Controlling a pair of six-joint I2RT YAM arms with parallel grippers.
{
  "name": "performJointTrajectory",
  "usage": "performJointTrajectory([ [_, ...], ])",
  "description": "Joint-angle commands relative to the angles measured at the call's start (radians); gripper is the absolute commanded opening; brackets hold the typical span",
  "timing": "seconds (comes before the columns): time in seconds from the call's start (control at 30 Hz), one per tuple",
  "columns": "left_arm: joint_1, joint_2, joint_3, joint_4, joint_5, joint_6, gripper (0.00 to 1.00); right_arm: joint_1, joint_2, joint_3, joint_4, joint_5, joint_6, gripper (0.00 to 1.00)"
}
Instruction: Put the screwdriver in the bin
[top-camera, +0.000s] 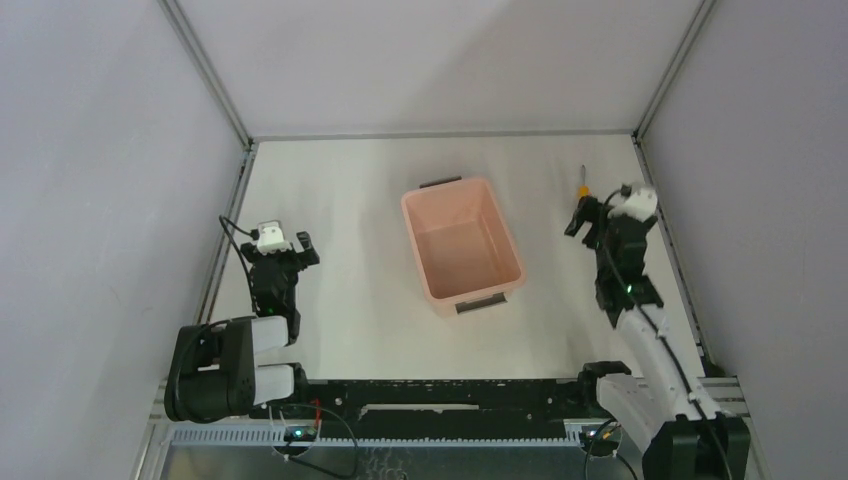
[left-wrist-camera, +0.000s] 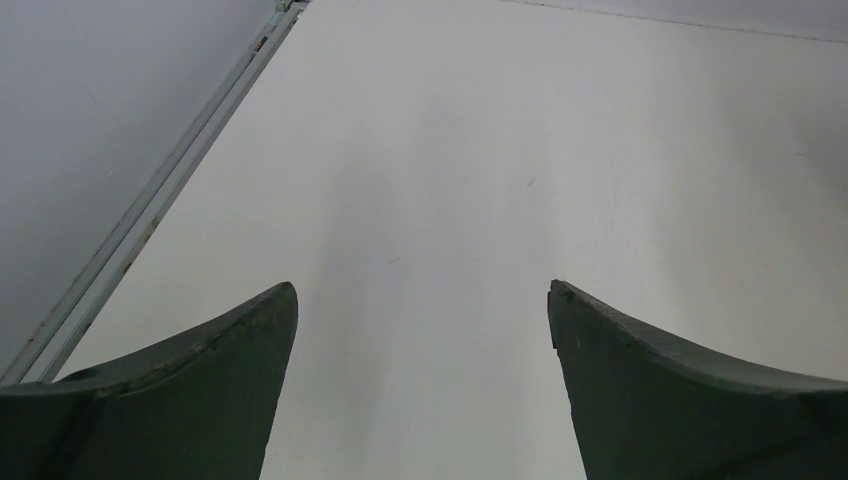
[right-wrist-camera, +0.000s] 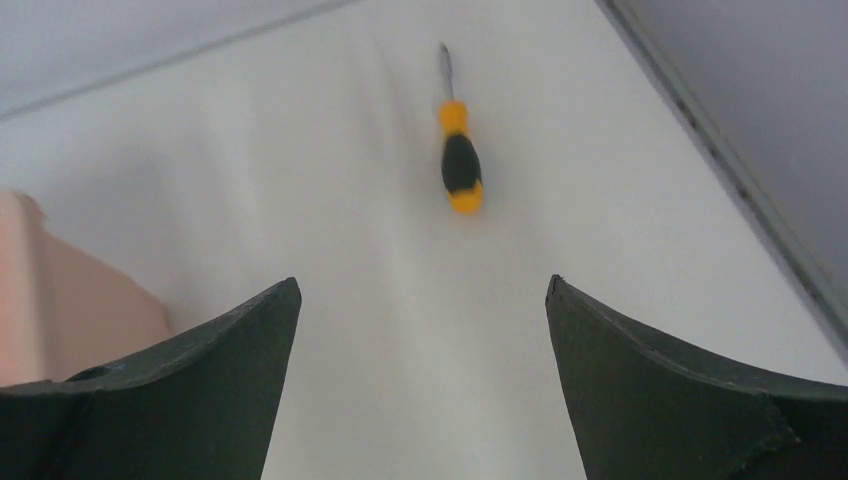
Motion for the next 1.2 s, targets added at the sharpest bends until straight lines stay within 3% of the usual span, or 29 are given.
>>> performJointTrajectory([
  [0.0,-0.006,-0.008,0.04,0.032,-0.01,0.015,1.0,-0.042,0.163,0.35,-0.32,-0.08,0.04,1.0],
  [0.2,-0.006,-0.009,0.039,0.032,-0.011,0.015,1.0,-0.121,0.552,0.814,-0.668,-0.165,0.038,1.0],
  [0.47,-0.006,-0.01,0.04,0.032,-0.011,0.015,1.0,-0.17,1.029,1.217,-0.88,-0.214,-0.006,1.0],
  [0.73,-0.006,-0.009,0.039,0.032,-0.011,0.015,1.0,-0.179,1.344,1.398,-0.927,-0.174,-0.048,1.0],
  [1.0,-0.006,-0.009,0.038,0.032,-0.011,0.015,1.0,-0.186,1.496,1.478,-0.937,-0.158,-0.033,0.94],
  [1.07,-0.007,-0.009,0.038,0.032,-0.011,0.015,1.0,-0.188,1.507,1.484,-0.939,-0.153,-0.029,0.82],
  [1.1,-0.006,-0.009,0.039,0.032,-0.011,0.015,1.0,-0.189,1.508,1.488,-0.946,-0.149,-0.024,0.67],
  [1.17,-0.007,-0.01,0.039,0.032,-0.011,0.015,1.0,-0.19,1.499,1.496,-0.96,-0.13,-0.016,0.22],
])
